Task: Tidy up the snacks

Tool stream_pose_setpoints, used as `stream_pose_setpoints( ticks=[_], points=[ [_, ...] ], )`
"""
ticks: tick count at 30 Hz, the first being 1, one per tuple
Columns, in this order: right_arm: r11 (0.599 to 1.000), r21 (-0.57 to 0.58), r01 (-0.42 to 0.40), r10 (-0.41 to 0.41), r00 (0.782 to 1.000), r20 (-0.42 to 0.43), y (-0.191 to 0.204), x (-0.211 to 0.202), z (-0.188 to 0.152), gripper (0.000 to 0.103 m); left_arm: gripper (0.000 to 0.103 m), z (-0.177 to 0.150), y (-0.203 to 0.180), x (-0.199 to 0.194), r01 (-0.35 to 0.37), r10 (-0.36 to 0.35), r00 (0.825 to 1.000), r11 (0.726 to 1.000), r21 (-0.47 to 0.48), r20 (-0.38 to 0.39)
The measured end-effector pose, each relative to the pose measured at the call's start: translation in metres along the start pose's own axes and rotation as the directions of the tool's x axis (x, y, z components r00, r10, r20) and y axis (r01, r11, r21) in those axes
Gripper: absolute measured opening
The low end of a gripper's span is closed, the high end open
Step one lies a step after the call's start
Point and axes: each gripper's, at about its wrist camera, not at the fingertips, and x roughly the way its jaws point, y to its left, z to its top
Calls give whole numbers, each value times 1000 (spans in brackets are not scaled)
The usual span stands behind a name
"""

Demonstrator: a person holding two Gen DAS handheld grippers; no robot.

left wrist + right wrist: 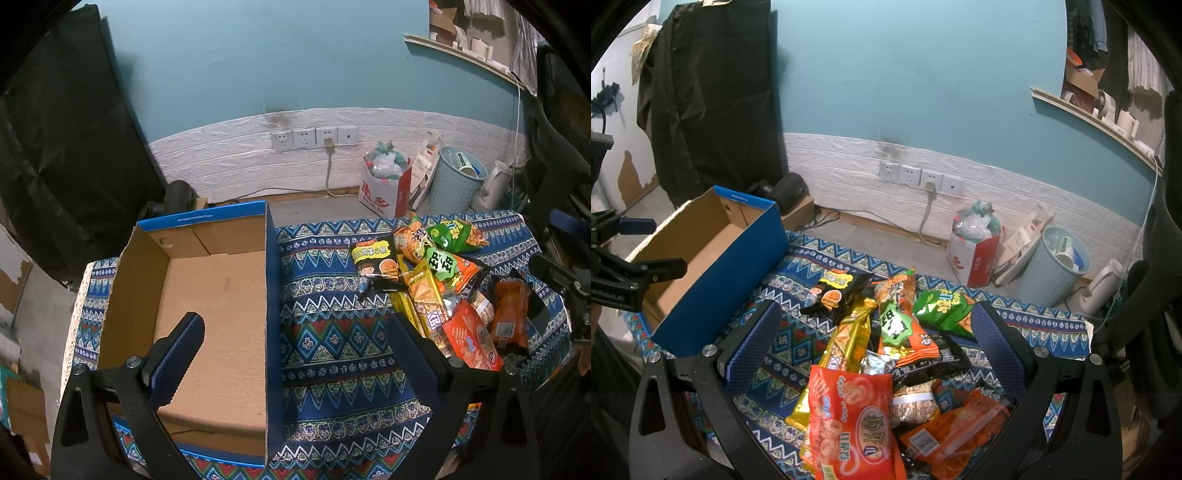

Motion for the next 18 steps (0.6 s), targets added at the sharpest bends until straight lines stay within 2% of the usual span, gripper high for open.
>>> stream_pose_setpoints(
  ticks=[18],
  points=[
    [1000, -3, -1, 1, 1000, -1, 0, 0, 0, 100, 100, -1, -3, 1, 6, -6, 1000, 1000, 4, -7]
  ],
)
